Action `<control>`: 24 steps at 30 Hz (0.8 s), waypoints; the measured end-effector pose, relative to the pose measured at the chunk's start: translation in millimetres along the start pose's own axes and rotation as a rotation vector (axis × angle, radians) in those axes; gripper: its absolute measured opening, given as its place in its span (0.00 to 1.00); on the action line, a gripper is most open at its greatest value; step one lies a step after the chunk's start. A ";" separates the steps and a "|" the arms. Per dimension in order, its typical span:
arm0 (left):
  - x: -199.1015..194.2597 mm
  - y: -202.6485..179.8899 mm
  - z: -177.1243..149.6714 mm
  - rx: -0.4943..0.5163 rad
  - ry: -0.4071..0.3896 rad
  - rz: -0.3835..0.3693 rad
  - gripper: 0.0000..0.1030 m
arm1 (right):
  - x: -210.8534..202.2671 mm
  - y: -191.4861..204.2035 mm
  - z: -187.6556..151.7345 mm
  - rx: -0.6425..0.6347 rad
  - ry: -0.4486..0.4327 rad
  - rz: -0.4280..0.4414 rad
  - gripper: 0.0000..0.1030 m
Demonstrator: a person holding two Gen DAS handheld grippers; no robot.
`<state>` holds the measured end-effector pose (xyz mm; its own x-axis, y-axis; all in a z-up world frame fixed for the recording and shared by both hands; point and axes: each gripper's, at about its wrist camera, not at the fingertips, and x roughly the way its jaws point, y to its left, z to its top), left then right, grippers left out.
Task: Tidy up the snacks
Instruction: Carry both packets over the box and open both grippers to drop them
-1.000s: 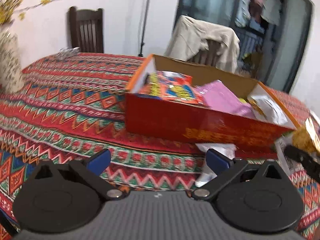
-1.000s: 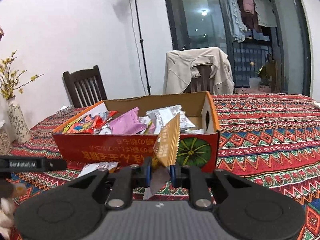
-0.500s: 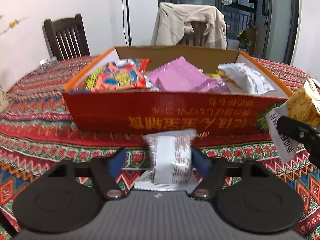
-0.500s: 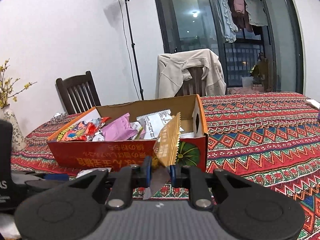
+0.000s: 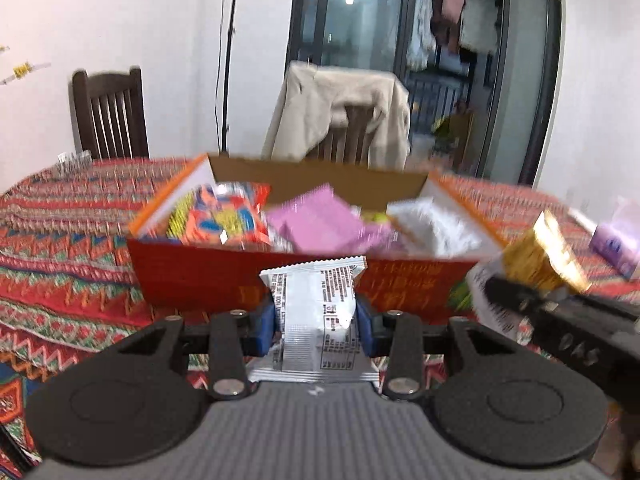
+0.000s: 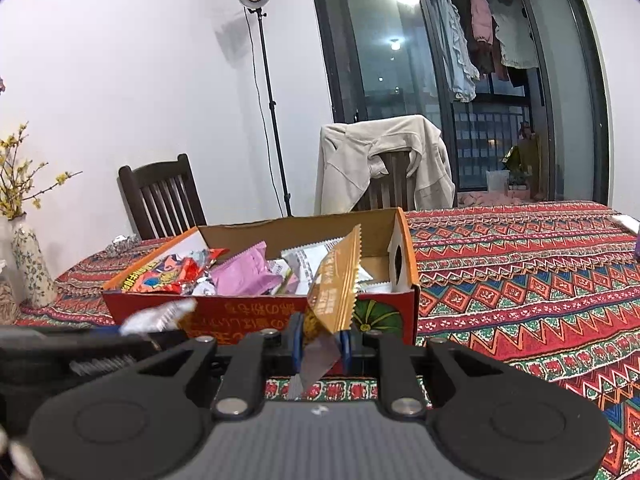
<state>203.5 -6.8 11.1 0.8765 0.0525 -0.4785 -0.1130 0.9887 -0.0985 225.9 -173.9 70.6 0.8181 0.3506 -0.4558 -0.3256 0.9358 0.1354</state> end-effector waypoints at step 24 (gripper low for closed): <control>-45.7 5.1 10.7 -0.032 -0.228 -0.021 0.39 | -22.9 4.3 6.5 -0.018 -0.095 0.072 0.17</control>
<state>167.9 -2.6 41.8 0.9614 0.0660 -0.2671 -0.1054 0.9851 -0.1356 208.9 -177.7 87.3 0.8332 0.4201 -0.3596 -0.3935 0.9073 0.1482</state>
